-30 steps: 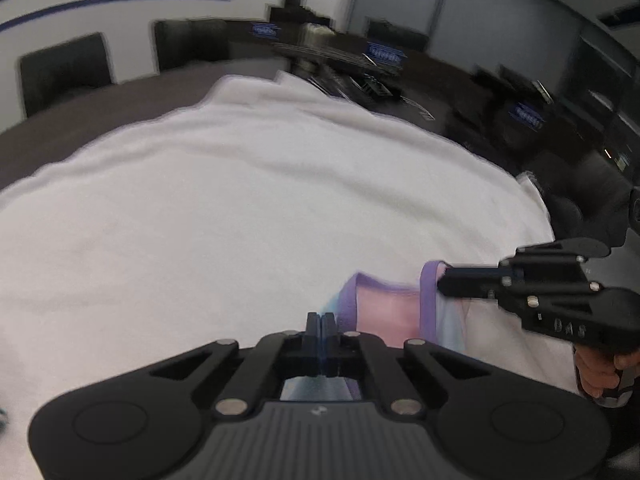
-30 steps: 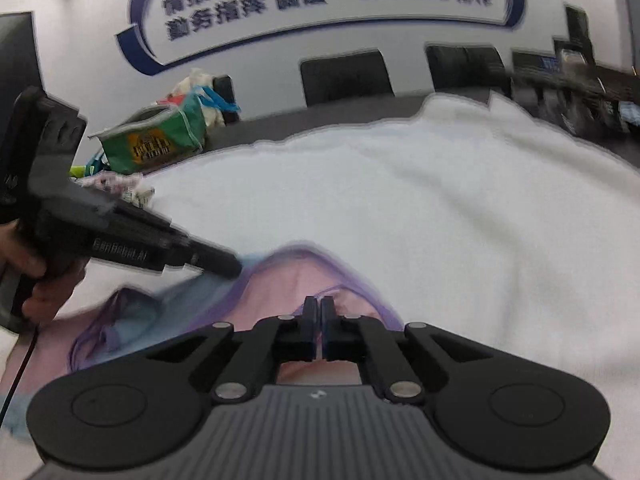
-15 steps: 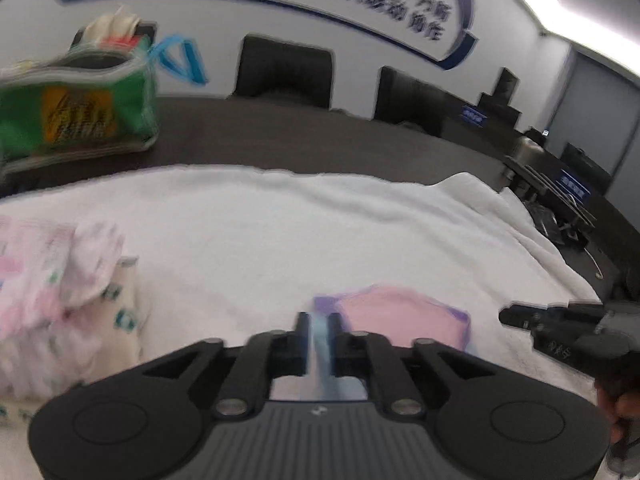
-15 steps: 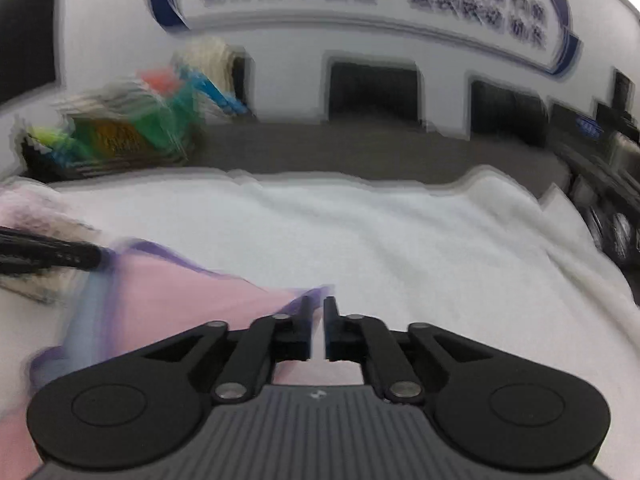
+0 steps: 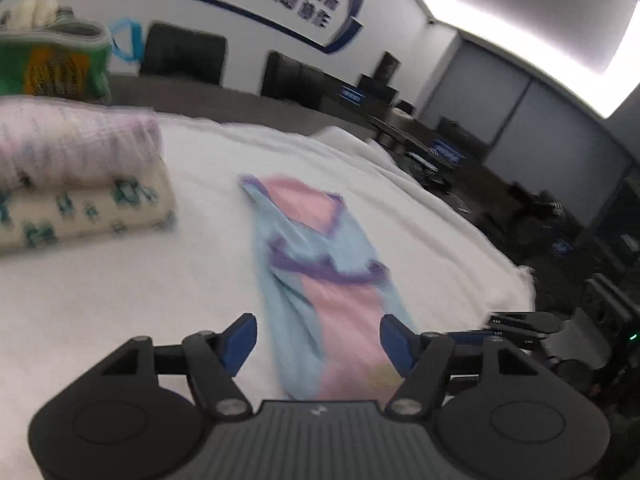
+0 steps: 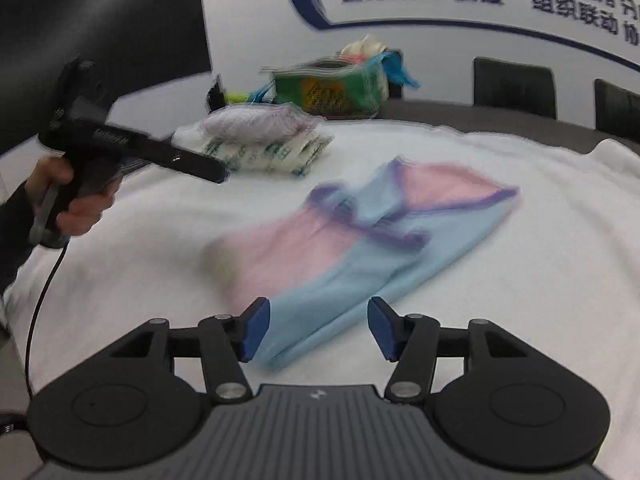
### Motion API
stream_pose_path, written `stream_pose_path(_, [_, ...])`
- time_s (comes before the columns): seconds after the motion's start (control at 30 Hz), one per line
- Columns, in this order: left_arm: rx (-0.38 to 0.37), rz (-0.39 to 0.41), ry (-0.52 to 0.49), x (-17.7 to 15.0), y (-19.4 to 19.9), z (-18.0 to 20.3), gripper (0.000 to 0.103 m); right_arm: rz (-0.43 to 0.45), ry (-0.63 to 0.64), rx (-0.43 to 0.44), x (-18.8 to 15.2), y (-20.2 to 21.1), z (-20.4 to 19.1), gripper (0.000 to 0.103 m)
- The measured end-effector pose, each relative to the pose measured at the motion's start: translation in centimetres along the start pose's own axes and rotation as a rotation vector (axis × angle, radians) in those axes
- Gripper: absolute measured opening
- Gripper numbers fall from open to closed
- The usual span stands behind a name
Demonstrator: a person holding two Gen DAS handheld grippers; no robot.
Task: Fold clothes
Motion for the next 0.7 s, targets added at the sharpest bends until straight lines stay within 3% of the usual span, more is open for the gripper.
stream_pose_path(0.07, [-0.024,0.006,-0.056,-1.0,-0.4,1.3,0.066,0.011,0.040,-0.015,-0.7,-0.1,-1.5,0.055])
stream_pose_path(0.17, [0.016,0.001,-0.159,-2.1,-1.1,2.8,0.063,0.001,0.104,0.000,-1.2,-0.9,-3.1,0.048])
stream_pose_path(0.2, [0.020,0.000,-0.168,-2.5,-1.0,3.2,0.037,0.003,0.132,-0.022,-1.3,-1.3,-3.4,0.035])
stream_pose_path(0.23, [0.019,0.000,-0.164,-2.8,-0.7,3.7,0.017,0.003,0.139,-0.041,-1.1,-1.9,-3.4,0.018])
stream_pose_path(0.27, [0.017,0.000,-0.160,-3.1,-0.5,4.1,0.006,0.003,0.142,-0.058,-0.9,-2.5,-3.4,0.013])
stream_pose_path(0.3, [0.016,0.000,-0.157,-3.4,-0.2,4.5,0.005,-0.003,0.131,-0.060,-0.6,-2.8,-3.0,0.005])
stream_pose_path(0.33, [0.014,-0.001,-0.153,-3.7,0.0,4.9,0.005,-0.006,0.129,-0.059,-0.4,-2.6,-2.7,0.004])
stream_pose_path(0.53, [0.006,-0.002,-0.129,-5.5,1.5,7.5,0.001,-0.019,0.146,-0.016,-0.3,1.0,-1.9,0.003])
stream_pose_path(0.7, [-0.017,-0.001,-0.093,-9.3,2.8,12.7,0.001,-0.059,0.138,0.049,-2.7,6.3,-1.9,0.003])
Point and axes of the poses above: each gripper's, at about its wrist camera, not at the fingertips, and y roughly against the way its jaws point, z to its right, x to its top, the point moved 9 cm from there along -y, roughly the way its jaws point, and after that the axes turned 4 degrees about -y, right-handed, at the moved point
